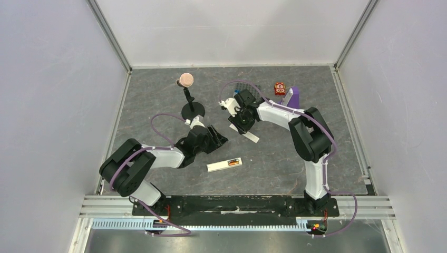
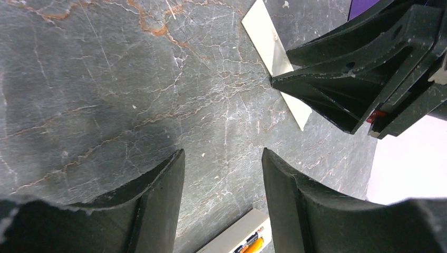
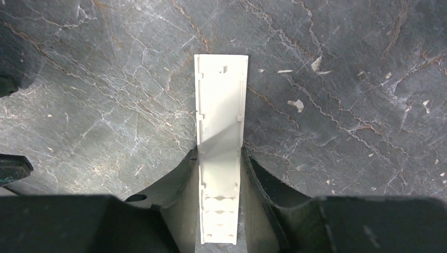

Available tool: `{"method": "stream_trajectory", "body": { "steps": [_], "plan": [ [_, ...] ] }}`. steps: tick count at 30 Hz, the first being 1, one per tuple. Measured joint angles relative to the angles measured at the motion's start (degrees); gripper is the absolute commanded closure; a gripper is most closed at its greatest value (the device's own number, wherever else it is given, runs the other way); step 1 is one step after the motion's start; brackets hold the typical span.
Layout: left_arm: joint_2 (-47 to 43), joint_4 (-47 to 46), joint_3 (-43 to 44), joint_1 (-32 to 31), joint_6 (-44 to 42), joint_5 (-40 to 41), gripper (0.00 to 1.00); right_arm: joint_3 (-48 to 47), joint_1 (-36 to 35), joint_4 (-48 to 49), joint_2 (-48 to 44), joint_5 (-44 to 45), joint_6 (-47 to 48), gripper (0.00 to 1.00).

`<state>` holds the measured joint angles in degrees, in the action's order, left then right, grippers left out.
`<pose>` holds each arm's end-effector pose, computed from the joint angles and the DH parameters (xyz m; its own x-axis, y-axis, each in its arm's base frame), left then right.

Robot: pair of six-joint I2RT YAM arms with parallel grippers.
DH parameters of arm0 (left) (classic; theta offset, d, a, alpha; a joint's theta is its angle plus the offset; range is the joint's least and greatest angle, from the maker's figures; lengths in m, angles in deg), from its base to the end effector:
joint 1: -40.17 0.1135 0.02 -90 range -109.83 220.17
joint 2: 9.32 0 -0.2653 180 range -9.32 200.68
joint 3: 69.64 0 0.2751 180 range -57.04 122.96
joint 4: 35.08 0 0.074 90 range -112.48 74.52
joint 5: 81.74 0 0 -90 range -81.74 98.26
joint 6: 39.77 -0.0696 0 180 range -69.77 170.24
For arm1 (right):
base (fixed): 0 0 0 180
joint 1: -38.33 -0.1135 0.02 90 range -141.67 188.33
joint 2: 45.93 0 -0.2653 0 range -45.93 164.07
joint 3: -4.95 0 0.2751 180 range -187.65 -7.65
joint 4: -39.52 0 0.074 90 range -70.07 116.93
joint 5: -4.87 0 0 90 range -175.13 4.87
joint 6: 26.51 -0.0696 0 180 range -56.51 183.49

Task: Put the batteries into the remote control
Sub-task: Pick up the battery cover at the center of the board.

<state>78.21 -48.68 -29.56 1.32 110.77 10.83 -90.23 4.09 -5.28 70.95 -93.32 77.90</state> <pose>0.2463 -0.1944 0.0959 -0.7337 -0.5259 -0.4302 -0.0838 0.6984 -0.7108 0.3685 0.2628 0.1174 -0.5840 -0.6954 -0.4187 -0.7735 0.6331 0.0273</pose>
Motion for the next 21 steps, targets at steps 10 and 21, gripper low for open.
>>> {"method": "stream_trajectory", "body": {
  "steps": [10, 21],
  "plan": [
    [0.5, -0.6, 1.5, 0.0, -0.2, 0.3, 0.39, 7.6, 0.0, 4.3, -5.1, -1.7, 0.4, 0.69],
    [5.2, -1.5, 4.3, 0.0, 0.1, 0.4, 0.39, 11.1, 0.0, 1.7, -8.0, -6.5, 2.3, 0.69]
  ]
}}
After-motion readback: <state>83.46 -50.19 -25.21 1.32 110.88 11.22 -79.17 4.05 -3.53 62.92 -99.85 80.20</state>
